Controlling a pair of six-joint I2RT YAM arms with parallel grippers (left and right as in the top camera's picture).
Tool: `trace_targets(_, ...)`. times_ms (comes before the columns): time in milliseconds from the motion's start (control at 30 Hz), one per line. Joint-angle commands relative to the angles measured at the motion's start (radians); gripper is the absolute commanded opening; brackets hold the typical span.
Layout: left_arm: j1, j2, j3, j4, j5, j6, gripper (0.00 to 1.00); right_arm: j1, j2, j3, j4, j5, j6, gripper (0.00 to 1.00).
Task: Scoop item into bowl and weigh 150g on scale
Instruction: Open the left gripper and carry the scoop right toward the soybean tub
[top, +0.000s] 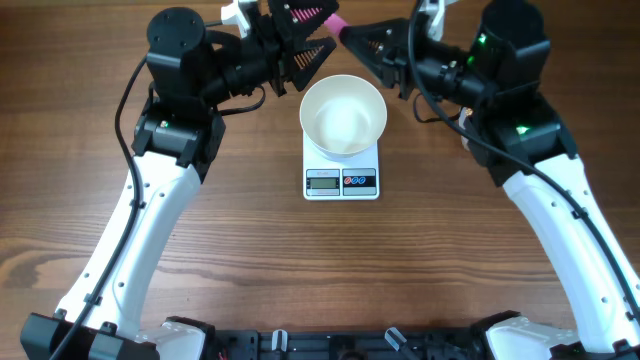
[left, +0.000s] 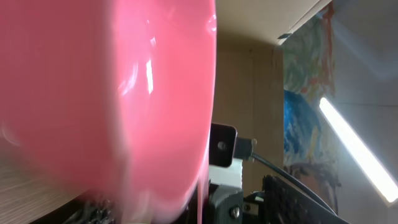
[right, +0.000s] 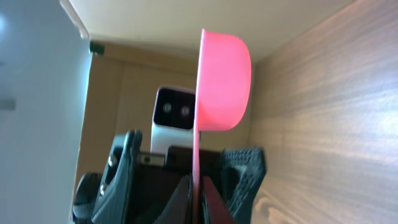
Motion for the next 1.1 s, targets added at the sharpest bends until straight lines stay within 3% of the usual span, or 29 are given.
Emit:
trace_targets(0,-0.003,-0.004,0.005,0.003,0.02,0.072,0.76,-0.082,0.004,0.039,0.008,0.032,-0.044,0.04)
trace_targets(100,-0.003,-0.004,0.005,-0.029,0.02,0.144,0.77,-0.141,0.004,0.057,-0.017,0.044,-0.089,0.05)
trace_targets(433,-0.003,-0.004,0.005,-0.357,-0.013,0.512,0.78,-0.377,0.003,0.179,-0.546,0.176,-0.461,0.05)
trace_targets(533,-0.003,-0.006,0.006,-0.4,-0.035,0.582,0.71,-0.423,0.003,0.264,-0.722,0.254,-0.574,0.05)
trace_targets(667,-0.003,-0.022,0.009,-0.457,-0.096,0.658,0.7,-0.469,0.003,0.409,-0.985,0.432,-0.718,0.05)
trace_targets(833,-0.003,-0.034,0.108,-0.697,-0.262,0.811,0.62,-0.481,0.006,0.444,-1.184,0.595,-0.772,0.05)
trace_targets(933,-0.003,-0.034,0.205,-0.887,-0.392,0.914,0.46,-0.481,0.02,0.444,-1.241,0.638,-0.785,0.04)
trace_targets(967,-0.003,-0.034,0.232,-0.947,-0.436,0.938,0.25,-0.481,0.025,0.444,-1.252,0.637,-0.785,0.04)
trace_targets(1033,-0.003,-0.034,0.263,-1.053,-0.503,0.959,0.04,-0.481,0.032,0.444,-1.258,0.639,-0.785,0.04)
trace_targets(1067,-0.003,-0.034,0.264,-1.093,-0.52,0.959,0.04,-0.481,0.033,0.444,-1.258,0.639,-0.785,0.04)
